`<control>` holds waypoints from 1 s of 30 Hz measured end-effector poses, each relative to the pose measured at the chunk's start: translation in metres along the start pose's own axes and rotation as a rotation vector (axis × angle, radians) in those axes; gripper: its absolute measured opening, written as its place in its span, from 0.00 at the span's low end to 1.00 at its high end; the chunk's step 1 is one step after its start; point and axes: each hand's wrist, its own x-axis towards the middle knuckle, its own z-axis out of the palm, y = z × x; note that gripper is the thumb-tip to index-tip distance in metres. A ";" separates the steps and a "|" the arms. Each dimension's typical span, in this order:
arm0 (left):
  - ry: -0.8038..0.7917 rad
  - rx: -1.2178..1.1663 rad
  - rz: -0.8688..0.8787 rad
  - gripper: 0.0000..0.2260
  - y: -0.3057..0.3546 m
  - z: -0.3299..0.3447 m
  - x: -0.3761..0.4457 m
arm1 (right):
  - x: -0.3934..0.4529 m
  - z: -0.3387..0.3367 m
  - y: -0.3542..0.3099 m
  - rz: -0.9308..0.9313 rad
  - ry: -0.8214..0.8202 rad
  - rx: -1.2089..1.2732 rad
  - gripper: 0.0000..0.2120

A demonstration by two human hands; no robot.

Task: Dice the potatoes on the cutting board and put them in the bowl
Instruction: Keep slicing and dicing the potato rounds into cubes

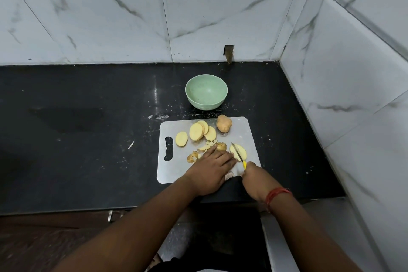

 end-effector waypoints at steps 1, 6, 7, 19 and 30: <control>0.002 0.003 0.002 0.22 0.000 0.000 0.000 | -0.001 0.000 0.000 -0.005 0.007 -0.003 0.03; -0.003 0.011 0.003 0.22 0.000 0.001 0.000 | -0.001 0.000 0.000 -0.003 -0.006 -0.029 0.10; -0.005 0.013 0.002 0.22 0.000 0.000 0.000 | -0.001 0.000 -0.001 -0.003 -0.011 -0.035 0.10; 0.024 0.057 -0.013 0.22 0.003 0.001 0.000 | -0.006 0.017 0.013 -0.025 -0.010 -0.058 0.04; 0.009 0.069 -0.027 0.23 0.006 -0.001 0.001 | -0.026 0.032 0.043 -0.039 -0.065 -0.021 0.01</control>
